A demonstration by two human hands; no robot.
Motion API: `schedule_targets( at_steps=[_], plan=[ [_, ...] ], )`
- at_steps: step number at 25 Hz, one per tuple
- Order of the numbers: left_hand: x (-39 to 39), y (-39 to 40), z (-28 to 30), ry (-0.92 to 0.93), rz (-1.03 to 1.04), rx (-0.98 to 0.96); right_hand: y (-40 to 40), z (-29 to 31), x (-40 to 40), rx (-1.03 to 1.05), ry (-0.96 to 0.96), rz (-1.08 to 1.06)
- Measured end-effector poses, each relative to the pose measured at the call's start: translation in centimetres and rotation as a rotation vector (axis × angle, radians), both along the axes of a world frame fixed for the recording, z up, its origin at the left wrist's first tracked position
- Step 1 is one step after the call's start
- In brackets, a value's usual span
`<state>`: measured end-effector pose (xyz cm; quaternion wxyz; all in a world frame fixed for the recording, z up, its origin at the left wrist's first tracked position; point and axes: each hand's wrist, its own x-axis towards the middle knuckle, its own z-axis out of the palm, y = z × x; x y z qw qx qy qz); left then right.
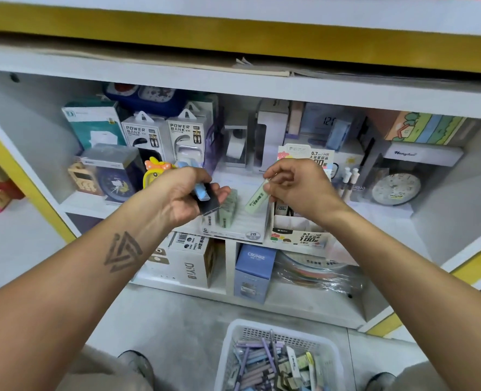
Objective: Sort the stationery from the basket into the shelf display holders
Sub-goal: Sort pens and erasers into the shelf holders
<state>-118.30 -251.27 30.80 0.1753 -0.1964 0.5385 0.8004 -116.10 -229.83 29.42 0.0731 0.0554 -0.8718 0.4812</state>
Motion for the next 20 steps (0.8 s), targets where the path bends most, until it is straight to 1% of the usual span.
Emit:
schedule_targets(
  at_steps=[4,6,9,15,20],
  plan=[
    [0.5,-1.0,0.2,0.015,-0.027,0.022,-1.6,-1.1,-0.7,0.127,0.015,0.041],
    [0.7,-1.3,0.2,0.024,-0.016,0.013,-2.1,-1.8,-1.0,0.249,0.086,0.032],
    [1.0,-2.0,0.1,0.006,-0.01,0.0,-2.2,-2.6,-1.5,0.408,0.215,-0.049],
    [1.0,-2.1,-0.5,-0.007,0.004,-0.01,-2.9,-3.5,-3.2,0.405,0.285,-0.089],
    [1.1,-1.9,-0.4,-0.025,-0.06,-0.041,-4.2,-4.3,-4.6,0.404,0.286,-0.057]
  ],
)
